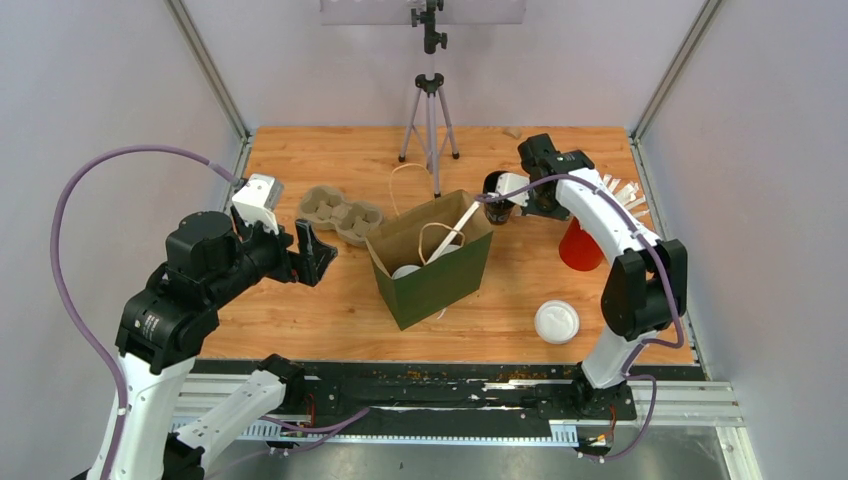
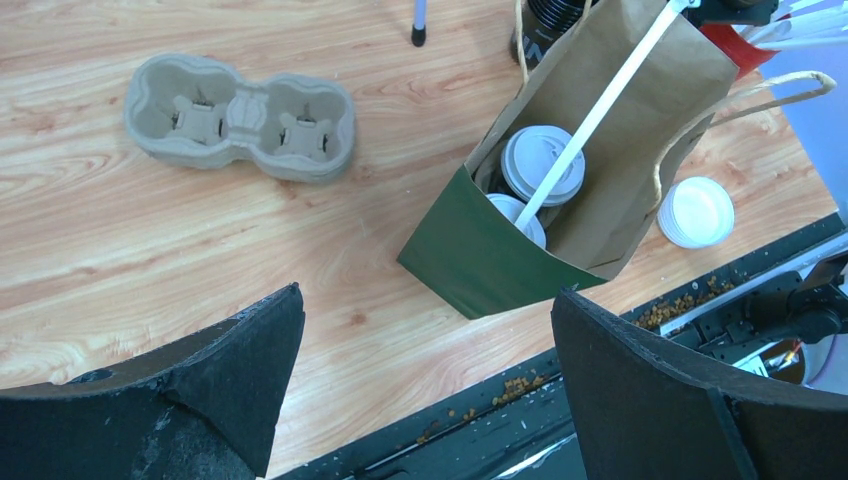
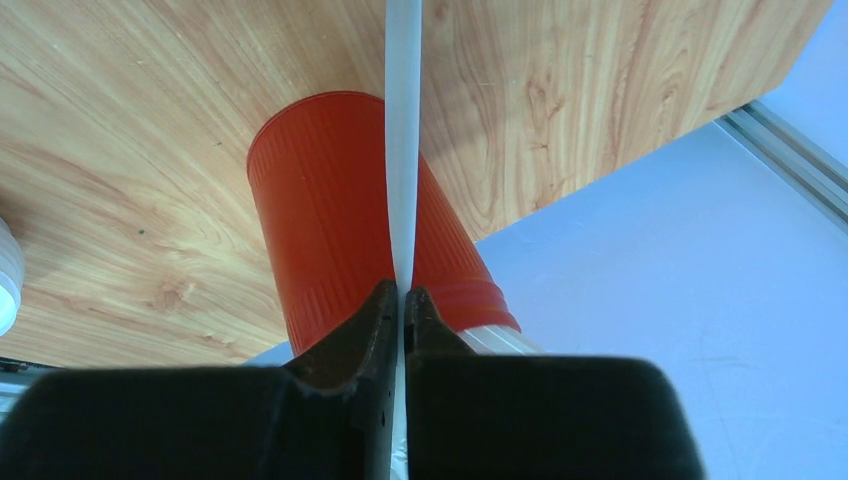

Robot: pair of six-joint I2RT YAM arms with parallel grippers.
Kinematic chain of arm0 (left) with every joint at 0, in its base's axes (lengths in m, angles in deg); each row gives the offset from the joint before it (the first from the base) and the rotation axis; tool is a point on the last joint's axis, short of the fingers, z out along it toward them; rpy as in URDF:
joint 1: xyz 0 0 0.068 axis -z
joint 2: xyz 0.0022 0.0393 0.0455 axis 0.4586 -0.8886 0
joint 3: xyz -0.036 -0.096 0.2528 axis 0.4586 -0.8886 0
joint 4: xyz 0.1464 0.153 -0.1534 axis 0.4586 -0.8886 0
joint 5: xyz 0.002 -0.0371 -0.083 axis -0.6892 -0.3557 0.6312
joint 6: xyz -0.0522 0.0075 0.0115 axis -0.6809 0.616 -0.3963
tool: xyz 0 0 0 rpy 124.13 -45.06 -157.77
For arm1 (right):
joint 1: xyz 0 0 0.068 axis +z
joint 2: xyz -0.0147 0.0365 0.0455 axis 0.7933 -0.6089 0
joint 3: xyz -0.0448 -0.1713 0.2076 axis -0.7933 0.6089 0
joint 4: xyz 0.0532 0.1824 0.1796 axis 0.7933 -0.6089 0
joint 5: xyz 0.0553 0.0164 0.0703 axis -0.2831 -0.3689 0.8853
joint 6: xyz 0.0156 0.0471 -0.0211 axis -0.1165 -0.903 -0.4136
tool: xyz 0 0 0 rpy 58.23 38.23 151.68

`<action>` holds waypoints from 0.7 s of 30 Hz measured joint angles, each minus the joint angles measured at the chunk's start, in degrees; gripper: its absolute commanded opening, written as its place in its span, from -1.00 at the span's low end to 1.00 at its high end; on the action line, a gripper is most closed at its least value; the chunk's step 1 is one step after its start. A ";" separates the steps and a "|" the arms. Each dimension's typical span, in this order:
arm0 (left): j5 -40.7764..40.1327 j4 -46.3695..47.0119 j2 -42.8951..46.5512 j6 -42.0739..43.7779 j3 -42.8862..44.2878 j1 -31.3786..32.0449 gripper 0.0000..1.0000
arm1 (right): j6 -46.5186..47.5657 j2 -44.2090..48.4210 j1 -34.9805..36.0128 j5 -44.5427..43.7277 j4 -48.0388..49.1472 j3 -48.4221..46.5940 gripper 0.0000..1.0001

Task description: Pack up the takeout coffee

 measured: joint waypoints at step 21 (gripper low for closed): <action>1.07 0.74 0.76 -0.57 -0.76 0.00 1.00 | -11.69 2.64 0.02 3.56 -0.96 -18.05 -1.00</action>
